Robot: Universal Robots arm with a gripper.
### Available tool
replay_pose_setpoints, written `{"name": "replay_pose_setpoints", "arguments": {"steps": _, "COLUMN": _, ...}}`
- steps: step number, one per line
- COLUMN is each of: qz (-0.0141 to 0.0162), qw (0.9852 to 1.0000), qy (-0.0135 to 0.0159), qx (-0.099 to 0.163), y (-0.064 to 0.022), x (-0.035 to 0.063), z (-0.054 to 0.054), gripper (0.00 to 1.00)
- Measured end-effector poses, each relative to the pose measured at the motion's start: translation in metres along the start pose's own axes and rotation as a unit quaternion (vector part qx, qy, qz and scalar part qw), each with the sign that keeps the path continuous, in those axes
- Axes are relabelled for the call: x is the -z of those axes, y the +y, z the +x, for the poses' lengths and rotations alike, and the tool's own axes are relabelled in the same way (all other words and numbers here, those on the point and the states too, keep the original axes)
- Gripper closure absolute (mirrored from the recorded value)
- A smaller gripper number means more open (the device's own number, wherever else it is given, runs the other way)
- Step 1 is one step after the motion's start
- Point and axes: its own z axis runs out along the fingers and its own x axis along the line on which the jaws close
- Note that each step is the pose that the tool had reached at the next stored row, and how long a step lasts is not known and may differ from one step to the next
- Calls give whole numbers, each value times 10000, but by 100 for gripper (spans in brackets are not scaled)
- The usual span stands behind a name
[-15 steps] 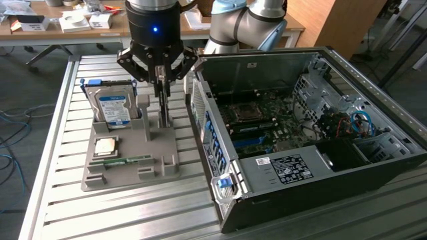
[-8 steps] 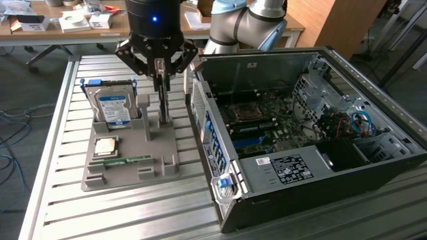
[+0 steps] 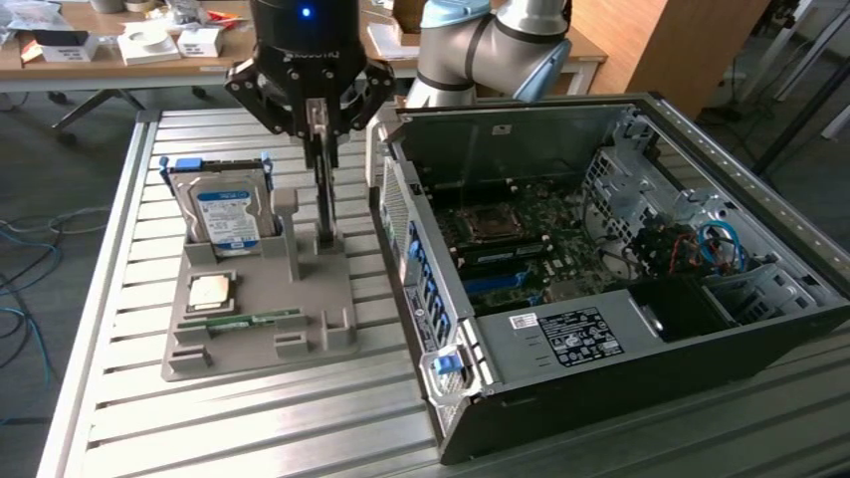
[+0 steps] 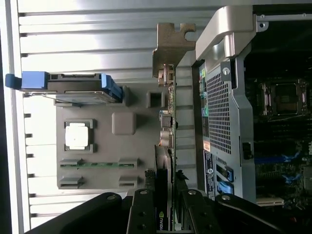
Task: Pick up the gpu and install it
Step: 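Pick up the gpu and move the gpu toward the slot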
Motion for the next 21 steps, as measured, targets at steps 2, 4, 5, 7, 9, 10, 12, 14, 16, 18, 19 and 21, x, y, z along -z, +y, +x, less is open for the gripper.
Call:
{"name": "replay_pose_setpoints", "arguments": {"steps": 2, "qz": -3, "qw": 10000, "qy": 0, "qx": 0, "y": 3, "x": 45, "z": -1, "gripper": 74}}
{"name": "replay_pose_setpoints", "arguments": {"steps": 4, "qz": -5, "qw": 10000, "qy": 1, "qx": 0, "y": 6, "x": 91, "z": -3, "gripper": 74}}
{"name": "replay_pose_setpoints", "arguments": {"steps": 5, "qz": -7, "qw": 10000, "qy": 1, "qx": 0, "y": 8, "x": 112, "z": -3, "gripper": 74}}
{"name": "replay_pose_setpoints", "arguments": {"steps": 7, "qz": -9, "qw": 10000, "qy": 1, "qx": 0, "y": 11, "x": 157, "z": -5, "gripper": 74}}
{"name": "replay_pose_setpoints", "arguments": {"steps": 9, "qz": -13, "qw": 10000, "qy": 1, "qx": 0, "y": 14, "x": 202, "z": -6, "gripper": 74}}
{"name": "replay_pose_setpoints", "arguments": {"steps": 10, "qz": -14, "qw": 10000, "qy": 1, "qx": 0, "y": 16, "x": 223, "z": -7, "gripper": 74}}
{"name": "replay_pose_setpoints", "arguments": {"steps": 12, "qz": -17, "qw": 10000, "qy": 1, "qx": -1, "y": 19, "x": 267, "z": -8, "gripper": 74}}
{"name": "replay_pose_setpoints", "arguments": {"steps": 14, "qz": -19, "qw": 10000, "qy": 1, "qx": 0, "y": 22, "x": 308, "z": -9, "gripper": 74}}
{"name": "replay_pose_setpoints", "arguments": {"steps": 16, "qz": -21, "qw": 10000, "qy": 1, "qx": -1, "y": 24, "x": 347, "z": -10, "gripper": 74}}
{"name": "replay_pose_setpoints", "arguments": {"steps": 18, "qz": -22, "qw": 10000, "qy": 2, "qx": 0, "y": 27, "x": 380, "z": -12, "gripper": 74}}
{"name": "replay_pose_setpoints", "arguments": {"steps": 19, "qz": -23, "qw": 10000, "qy": 2, "qx": -1, "y": 28, "x": 396, "z": -13, "gripper": 74}}
{"name": "replay_pose_setpoints", "arguments": {"steps": 21, "qz": -23, "qw": 10000, "qy": 2, "qx": -1, "y": 30, "x": 424, "z": -13, "gripper": 74}}
